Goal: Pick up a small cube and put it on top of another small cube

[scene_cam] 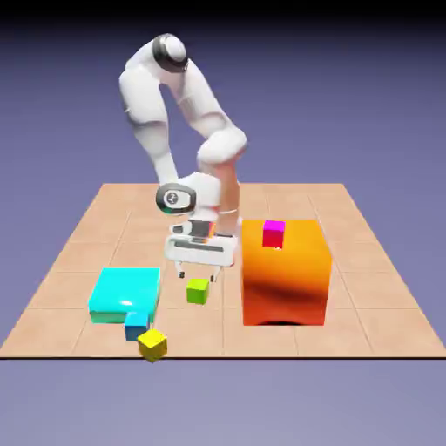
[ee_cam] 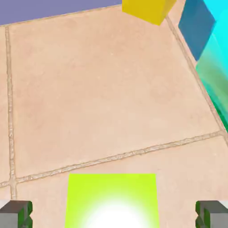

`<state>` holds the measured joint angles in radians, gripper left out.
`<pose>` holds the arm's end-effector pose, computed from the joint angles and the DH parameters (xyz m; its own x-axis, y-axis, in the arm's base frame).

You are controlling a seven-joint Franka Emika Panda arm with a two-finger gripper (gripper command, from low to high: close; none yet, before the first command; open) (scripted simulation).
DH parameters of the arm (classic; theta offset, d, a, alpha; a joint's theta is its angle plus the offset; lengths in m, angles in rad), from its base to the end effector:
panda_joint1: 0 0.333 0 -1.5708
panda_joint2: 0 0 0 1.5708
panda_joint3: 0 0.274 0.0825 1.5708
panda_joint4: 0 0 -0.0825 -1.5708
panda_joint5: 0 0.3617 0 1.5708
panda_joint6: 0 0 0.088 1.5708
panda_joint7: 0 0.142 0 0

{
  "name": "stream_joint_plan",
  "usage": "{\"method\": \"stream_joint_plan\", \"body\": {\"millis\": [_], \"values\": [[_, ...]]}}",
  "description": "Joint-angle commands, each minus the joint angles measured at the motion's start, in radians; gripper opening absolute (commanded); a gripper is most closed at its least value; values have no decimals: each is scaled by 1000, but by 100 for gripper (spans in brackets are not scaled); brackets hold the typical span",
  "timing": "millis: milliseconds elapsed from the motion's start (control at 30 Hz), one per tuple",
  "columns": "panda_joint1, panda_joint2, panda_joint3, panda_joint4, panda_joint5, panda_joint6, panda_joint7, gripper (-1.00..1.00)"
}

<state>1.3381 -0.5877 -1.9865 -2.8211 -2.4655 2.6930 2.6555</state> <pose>0.2877 -0.0510 0.0975 0.4470 -0.8401 0.3073 -0.7827 -0.5336 -0.3203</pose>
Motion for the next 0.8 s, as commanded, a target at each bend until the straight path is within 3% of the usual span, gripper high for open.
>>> {"method": "stream_joint_plan", "body": {"millis": [0,100,133,600,767], "values": [[34,-20,-36,9,-12,-17,2,0],[133,-77,-143,37,-49,-66,8,0],[133,-77,-143,37,-49,-66,8,-100],[-304,176,328,-83,112,150,-20,-100],[-481,232,509,-55,267,187,-148,-100]]}}
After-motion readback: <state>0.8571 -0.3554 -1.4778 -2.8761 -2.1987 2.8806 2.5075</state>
